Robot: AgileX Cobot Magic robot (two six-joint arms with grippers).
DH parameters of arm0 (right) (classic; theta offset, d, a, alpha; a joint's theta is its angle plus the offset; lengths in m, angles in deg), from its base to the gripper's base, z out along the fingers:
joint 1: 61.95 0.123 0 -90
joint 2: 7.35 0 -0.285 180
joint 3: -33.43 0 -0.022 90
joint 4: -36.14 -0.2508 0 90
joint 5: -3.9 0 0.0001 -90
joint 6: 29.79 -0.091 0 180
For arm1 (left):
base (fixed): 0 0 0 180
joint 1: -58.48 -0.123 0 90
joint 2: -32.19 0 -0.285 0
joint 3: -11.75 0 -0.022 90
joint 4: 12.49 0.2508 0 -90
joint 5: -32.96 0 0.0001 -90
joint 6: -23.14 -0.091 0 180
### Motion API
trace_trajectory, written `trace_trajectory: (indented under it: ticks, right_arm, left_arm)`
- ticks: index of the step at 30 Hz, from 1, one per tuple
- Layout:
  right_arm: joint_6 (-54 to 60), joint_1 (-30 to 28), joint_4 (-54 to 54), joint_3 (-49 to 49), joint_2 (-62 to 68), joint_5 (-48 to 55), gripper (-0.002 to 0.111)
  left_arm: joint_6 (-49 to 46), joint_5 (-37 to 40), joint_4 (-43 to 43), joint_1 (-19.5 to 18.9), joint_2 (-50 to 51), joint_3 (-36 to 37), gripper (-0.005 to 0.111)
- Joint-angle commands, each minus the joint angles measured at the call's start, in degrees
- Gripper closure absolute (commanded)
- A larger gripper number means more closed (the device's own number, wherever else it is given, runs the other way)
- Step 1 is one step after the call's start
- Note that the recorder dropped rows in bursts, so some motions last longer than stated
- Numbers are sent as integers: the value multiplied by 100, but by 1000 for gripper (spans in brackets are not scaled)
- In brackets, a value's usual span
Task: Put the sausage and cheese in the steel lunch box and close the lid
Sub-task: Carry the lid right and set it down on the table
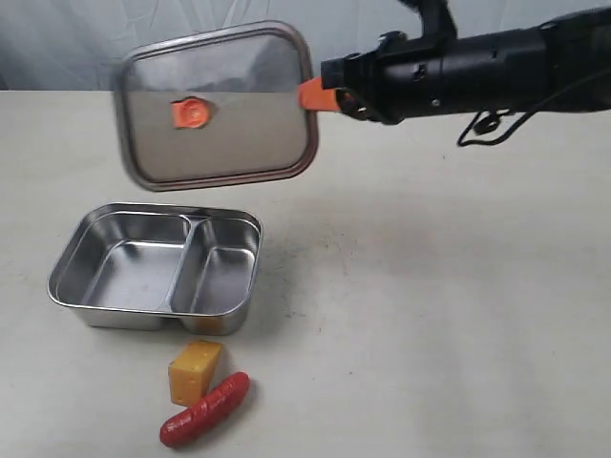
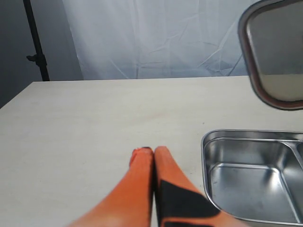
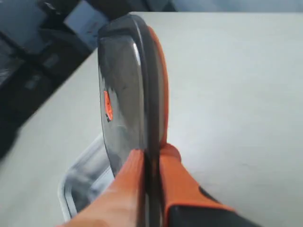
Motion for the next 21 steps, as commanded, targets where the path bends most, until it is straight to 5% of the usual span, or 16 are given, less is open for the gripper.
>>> trace_trajectory:
  ticks: [1,5,17,21]
  right_arm:
    - [-439,-299,1631,39,-622,-1253,109]
    - [-1258,-308,3646,39,-1071,-1702,109]
    - [-3377,155,8668,14,-1239,-660,109]
    - [-3797,603,9120,14,-1239,-138,109]
  left_arm:
    - [-2,53,1,-35,-30,28,107]
    - [-2,53,1,-35,-30,28,107]
    - [-2,53,1,-35,-30,28,107]
    - [-2,53,1,-35,-30,28,107]
